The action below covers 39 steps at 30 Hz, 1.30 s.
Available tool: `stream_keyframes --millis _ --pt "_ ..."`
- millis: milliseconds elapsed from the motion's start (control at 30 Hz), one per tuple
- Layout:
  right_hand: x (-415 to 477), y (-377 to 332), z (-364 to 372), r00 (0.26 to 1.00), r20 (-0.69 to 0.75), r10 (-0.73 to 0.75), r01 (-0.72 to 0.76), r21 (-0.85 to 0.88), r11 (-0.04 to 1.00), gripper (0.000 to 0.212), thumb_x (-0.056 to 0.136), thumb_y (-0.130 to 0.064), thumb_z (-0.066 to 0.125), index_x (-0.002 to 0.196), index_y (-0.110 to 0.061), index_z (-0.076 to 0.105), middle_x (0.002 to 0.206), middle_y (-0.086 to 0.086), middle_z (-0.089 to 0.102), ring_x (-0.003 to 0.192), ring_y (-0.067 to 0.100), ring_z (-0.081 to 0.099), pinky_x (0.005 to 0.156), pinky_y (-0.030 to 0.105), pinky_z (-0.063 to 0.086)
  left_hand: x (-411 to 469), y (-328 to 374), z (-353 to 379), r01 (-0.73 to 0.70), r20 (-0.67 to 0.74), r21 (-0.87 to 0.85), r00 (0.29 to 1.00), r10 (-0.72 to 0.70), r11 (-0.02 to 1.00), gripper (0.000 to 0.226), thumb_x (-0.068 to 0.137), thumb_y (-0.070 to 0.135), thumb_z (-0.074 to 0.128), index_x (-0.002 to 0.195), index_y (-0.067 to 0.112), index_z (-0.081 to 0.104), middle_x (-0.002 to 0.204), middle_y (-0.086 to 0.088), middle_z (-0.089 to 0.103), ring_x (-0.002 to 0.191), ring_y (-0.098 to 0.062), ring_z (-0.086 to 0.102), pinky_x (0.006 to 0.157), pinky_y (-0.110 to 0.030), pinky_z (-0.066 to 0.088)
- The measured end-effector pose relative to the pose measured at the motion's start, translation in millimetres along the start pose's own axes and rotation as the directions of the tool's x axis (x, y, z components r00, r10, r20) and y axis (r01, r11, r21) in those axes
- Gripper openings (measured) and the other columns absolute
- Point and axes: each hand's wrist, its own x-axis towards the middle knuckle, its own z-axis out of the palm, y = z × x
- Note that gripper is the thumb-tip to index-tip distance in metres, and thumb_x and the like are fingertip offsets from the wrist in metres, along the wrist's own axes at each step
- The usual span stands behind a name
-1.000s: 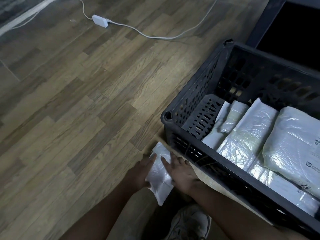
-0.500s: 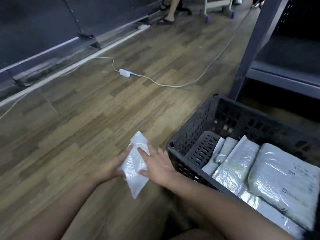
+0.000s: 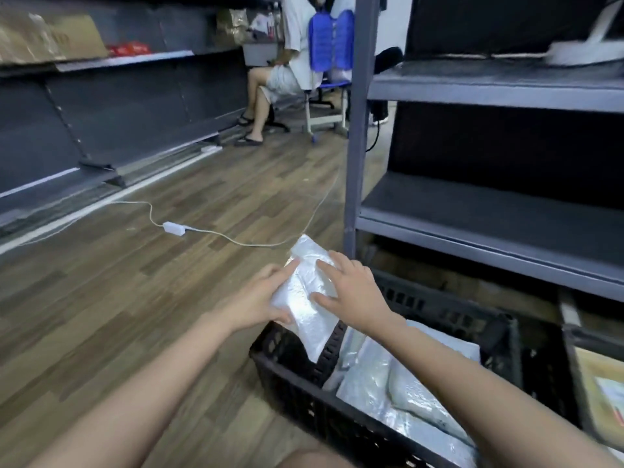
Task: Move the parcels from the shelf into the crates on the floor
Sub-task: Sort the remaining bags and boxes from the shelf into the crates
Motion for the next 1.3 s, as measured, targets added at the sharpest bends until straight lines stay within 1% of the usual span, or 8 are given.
stream_keyframes --millis 100,233,433,800,1000,1100,1233,1300 --pt "-20.4 45.6 -22.5 0.992 -0.025 0.123 -0.124 -0.014 0.992 0.060 0.088 -0.052 0.053 0.137 -0.021 0.041 0.151 0.006 0.026 0.126 0.032 0.038 0.102 0.040 0.028 39.5 45.5 23.2 -0.098 0.015 -0.027 0.995 0.099 0.995 0.110 0.069 0.027 0.082 0.151 0.027 0.009 0.122 0.003 0.034 0.117 -0.009 0.037 0.084 0.006 0.022" --pt "-53.5 101.8 -43.0 0.970 -0.040 0.240 -0.241 -0.037 0.970 0.062 0.086 -0.055 0.054 0.138 -0.025 0.040 0.151 0.005 0.027 0.125 0.031 0.037 0.102 0.038 0.027 77.7 104.7 54.7 -0.197 0.098 -0.004 0.976 0.196 0.980 0.109 0.065 0.046 0.080 0.150 0.032 0.013 0.122 0.003 0.036 0.117 -0.014 0.042 0.101 -0.022 0.035" --pt "-88.9 143.9 -54.3 0.933 -0.094 0.348 -0.353 -0.052 0.934 0.063 0.086 -0.053 0.055 0.140 -0.025 0.038 0.150 0.004 0.027 0.126 0.029 0.037 0.104 0.038 0.026 96.1 162.1 90.2 -0.222 0.156 -0.132 0.958 0.242 0.966 0.105 0.071 0.035 0.078 0.150 0.034 0.008 0.120 0.006 0.030 0.109 -0.015 0.047 0.097 -0.034 0.046" --pt "-93.8 155.4 -26.6 0.915 -0.139 0.378 -0.384 -0.018 0.923 0.077 0.087 -0.065 0.036 0.147 -0.019 0.028 0.158 0.010 0.011 0.146 0.034 -0.001 0.117 0.043 0.003 86.9 160.1 119.4 -0.280 0.034 -0.214 0.955 0.294 0.936 0.089 0.083 0.032 0.069 0.151 0.026 0.013 0.120 0.008 0.027 0.099 -0.014 0.051 0.092 -0.025 0.043" --pt "-84.1 134.4 -25.2 0.839 -0.243 0.486 -0.469 0.128 0.874 0.062 0.093 -0.049 0.045 0.146 -0.020 0.031 0.150 0.014 0.028 0.135 0.033 0.027 0.109 0.039 0.029 86.4 164.9 121.0 -0.314 -0.069 -0.184 0.949 0.306 0.931 0.087 0.083 0.020 0.064 0.152 0.023 0.010 0.122 0.009 0.026 0.093 -0.018 0.055 0.087 -0.035 0.047" --pt "-82.1 134.9 -29.5 0.795 -0.189 0.576 -0.458 0.434 0.776 0.062 0.095 -0.043 0.046 0.148 -0.018 0.027 0.153 0.011 0.026 0.142 0.025 0.023 0.114 0.035 0.024 84.4 172.2 122.9 -0.327 -0.093 -0.205 0.945 0.315 0.922 0.088 0.087 0.018 0.061 0.152 0.020 0.001 0.131 0.004 0.027 0.093 -0.021 0.056 0.083 -0.038 0.048" --pt "-83.9 138.2 -44.2 0.718 -0.060 0.693 -0.313 0.862 0.399 0.072 0.078 -0.066 0.057 0.131 -0.018 0.048 0.131 0.009 0.056 0.120 0.025 0.055 0.103 0.044 0.044 78.8 178.0 126.8 -0.477 -0.139 -0.087 0.875 0.463 0.875 0.083 0.091 0.013 0.056 0.151 0.024 -0.001 0.140 0.007 0.032 0.097 -0.018 0.057 0.080 -0.038 0.050" --pt "-87.5 142.6 -49.7 0.717 -0.020 0.697 -0.257 0.922 0.291 0.042 0.083 -0.054 0.061 0.115 -0.027 0.053 0.112 0.004 0.065 0.101 0.021 0.065 0.087 0.045 0.055 75.8 181.1 128.9 -0.552 -0.131 -0.024 0.828 0.545 0.834 0.080 0.089 0.009 0.056 0.151 0.026 0.007 0.143 0.009 0.034 0.104 -0.019 0.057 0.085 -0.034 0.049"
